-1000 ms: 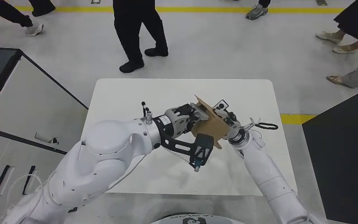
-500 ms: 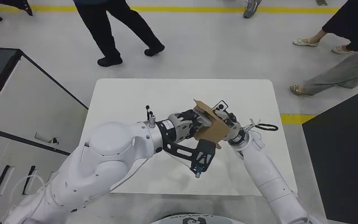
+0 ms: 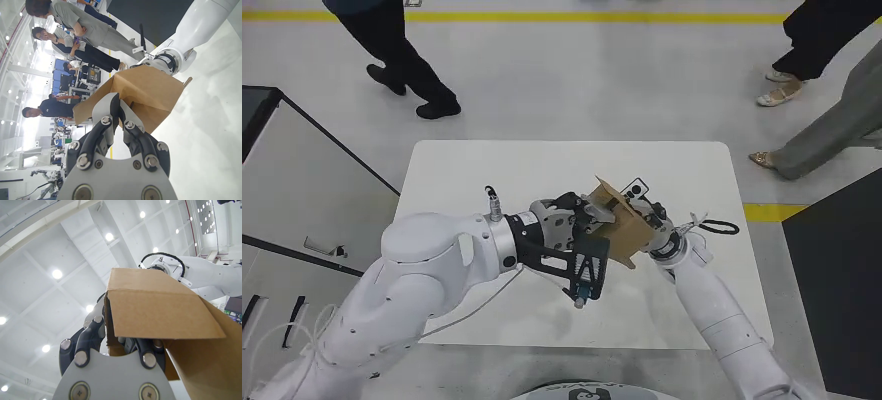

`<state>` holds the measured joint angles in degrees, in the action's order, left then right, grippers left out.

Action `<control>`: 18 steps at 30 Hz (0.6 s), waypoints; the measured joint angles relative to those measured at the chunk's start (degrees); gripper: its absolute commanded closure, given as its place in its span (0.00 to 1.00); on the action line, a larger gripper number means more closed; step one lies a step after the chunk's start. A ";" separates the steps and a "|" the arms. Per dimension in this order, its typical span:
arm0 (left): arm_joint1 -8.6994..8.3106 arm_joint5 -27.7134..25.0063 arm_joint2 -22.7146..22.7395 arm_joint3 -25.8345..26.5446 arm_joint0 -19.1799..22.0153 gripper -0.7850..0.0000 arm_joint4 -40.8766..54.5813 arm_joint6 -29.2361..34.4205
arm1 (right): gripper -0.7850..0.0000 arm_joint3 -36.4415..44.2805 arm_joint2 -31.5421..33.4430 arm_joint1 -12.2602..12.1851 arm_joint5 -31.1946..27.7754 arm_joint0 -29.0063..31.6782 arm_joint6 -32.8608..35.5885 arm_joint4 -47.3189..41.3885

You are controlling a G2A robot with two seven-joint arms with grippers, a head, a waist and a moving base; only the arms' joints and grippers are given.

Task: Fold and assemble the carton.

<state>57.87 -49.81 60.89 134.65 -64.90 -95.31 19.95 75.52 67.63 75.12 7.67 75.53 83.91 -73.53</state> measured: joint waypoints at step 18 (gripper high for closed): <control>-0.14 -2.99 -0.31 0.00 0.67 1.00 -0.58 -1.50 | 1.00 -0.72 -0.88 0.15 0.08 -0.75 1.94 0.91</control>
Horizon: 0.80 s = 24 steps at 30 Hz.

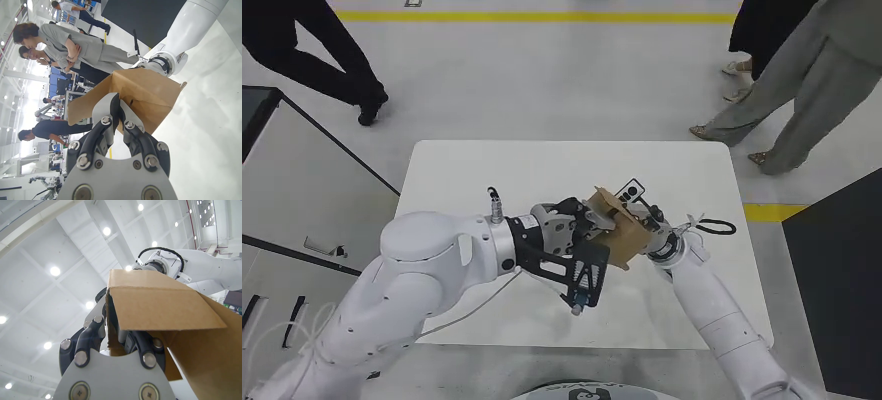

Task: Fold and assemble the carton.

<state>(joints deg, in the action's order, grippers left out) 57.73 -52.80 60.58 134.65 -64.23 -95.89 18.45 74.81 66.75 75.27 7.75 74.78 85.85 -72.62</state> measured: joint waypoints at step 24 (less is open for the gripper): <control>-0.15 -1.24 -0.60 0.00 0.34 1.00 -3.20 0.27 | 1.00 -0.62 0.50 -0.18 -1.17 -0.58 -0.12 2.01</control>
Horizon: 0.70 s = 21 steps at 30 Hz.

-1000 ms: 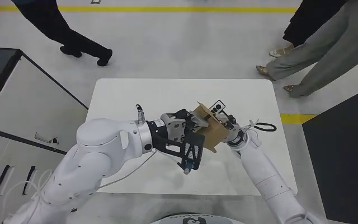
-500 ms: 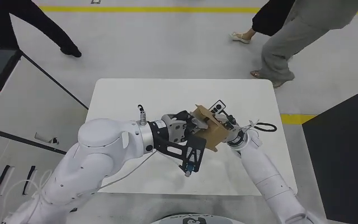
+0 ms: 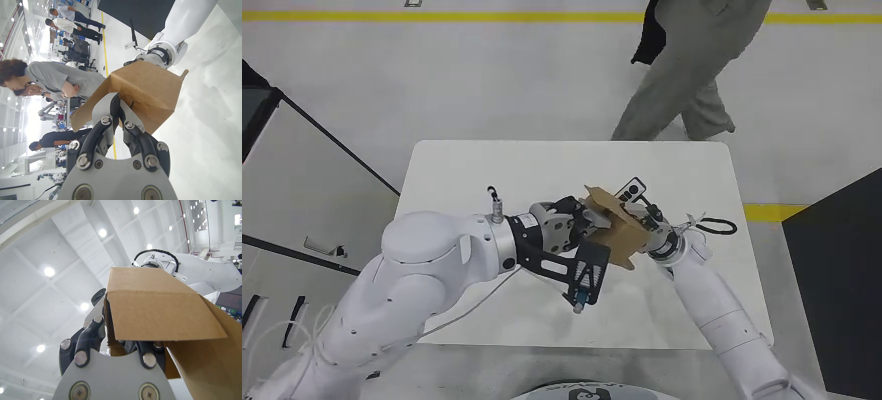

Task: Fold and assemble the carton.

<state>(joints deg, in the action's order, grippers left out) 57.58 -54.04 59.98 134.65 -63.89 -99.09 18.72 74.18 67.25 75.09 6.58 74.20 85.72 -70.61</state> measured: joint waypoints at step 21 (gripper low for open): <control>0.07 0.48 0.11 0.00 -0.06 1.00 0.32 0.36 | 1.00 -0.28 0.04 -0.07 -0.13 -0.03 0.02 0.16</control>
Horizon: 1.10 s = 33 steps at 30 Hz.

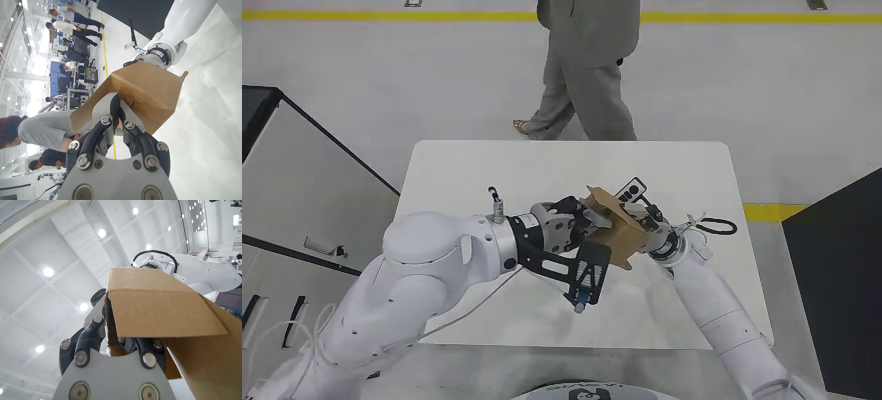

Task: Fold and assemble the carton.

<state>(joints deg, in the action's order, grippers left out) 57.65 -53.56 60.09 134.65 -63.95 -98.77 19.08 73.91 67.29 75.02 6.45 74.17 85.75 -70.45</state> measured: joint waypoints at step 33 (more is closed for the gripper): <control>0.11 -0.50 -1.15 0.00 0.05 1.00 -0.41 -0.08 | 1.00 1.21 -0.06 -0.12 0.15 0.29 0.21 0.30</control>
<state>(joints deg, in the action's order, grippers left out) 57.76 -54.07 58.94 134.65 -63.90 -99.18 18.99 75.12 67.23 74.90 6.60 74.46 85.96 -70.14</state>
